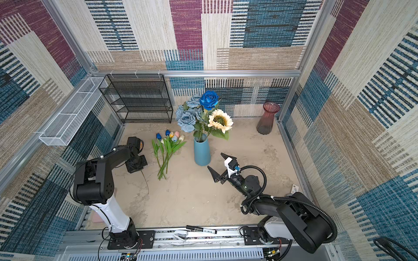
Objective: Arrange the flowers into the vase
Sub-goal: 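Close the left gripper on the orange flower stem, then lift the orange flower upright with the left gripper over the vase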
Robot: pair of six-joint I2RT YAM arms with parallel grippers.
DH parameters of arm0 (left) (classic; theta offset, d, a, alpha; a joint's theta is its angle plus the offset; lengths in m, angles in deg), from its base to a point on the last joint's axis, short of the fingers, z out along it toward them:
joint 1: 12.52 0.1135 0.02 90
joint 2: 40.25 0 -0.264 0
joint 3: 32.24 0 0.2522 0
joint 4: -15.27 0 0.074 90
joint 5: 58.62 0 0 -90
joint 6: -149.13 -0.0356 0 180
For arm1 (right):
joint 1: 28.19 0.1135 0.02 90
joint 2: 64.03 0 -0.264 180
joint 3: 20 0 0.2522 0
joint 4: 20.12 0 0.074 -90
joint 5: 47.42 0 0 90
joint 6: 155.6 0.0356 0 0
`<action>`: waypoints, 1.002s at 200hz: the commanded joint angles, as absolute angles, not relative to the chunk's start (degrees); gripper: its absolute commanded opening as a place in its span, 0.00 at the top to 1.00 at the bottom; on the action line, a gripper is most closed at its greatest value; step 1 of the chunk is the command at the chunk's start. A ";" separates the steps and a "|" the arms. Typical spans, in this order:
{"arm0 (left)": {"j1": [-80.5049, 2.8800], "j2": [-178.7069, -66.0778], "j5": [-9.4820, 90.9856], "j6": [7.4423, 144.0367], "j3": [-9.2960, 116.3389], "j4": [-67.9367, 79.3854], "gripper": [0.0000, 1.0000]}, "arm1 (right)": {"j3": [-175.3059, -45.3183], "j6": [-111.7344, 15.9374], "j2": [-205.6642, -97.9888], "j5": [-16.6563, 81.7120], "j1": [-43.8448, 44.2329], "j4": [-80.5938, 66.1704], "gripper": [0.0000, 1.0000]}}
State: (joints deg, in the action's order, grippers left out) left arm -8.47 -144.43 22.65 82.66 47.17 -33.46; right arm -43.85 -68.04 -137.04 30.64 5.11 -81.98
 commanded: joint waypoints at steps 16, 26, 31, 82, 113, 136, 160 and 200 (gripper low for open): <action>-8.04 -142.27 22.42 81.43 45.95 -32.09 1.00 | -43.60 -67.97 -136.45 31.81 5.06 -83.31 0.07; -8.08 -141.50 22.80 81.59 45.79 -32.00 1.00 | -43.69 -68.05 -136.54 31.86 5.08 -83.27 0.07; -8.05 -141.06 22.99 81.69 45.64 -31.88 1.00 | -43.69 -68.05 -136.57 31.86 5.07 -83.27 0.07; -8.30 -131.26 23.68 83.08 41.81 -29.10 1.00 | -43.43 -68.06 -135.90 32.28 5.09 -83.28 0.07; -7.79 -130.91 21.19 82.25 41.95 -30.81 0.94 | -43.48 -68.07 -135.72 32.26 5.04 -83.01 0.07; -6.77 -135.05 22.29 80.94 43.85 -32.41 0.62 | -43.52 -67.97 -136.01 32.06 5.10 -83.04 0.07; -6.68 -138.12 23.65 80.35 44.45 -32.12 0.55 | -43.60 -67.88 -136.58 32.12 5.08 -83.35 0.07; -6.66 -142.21 23.18 79.53 45.42 -33.59 0.67 | -44.04 -67.75 -137.06 31.95 5.12 -82.87 0.06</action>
State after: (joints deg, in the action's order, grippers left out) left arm -6.70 -140.85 22.87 81.44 45.16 -31.82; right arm -43.52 -68.06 -136.84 31.68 5.11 -81.95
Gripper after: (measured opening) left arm 0.355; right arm 0.934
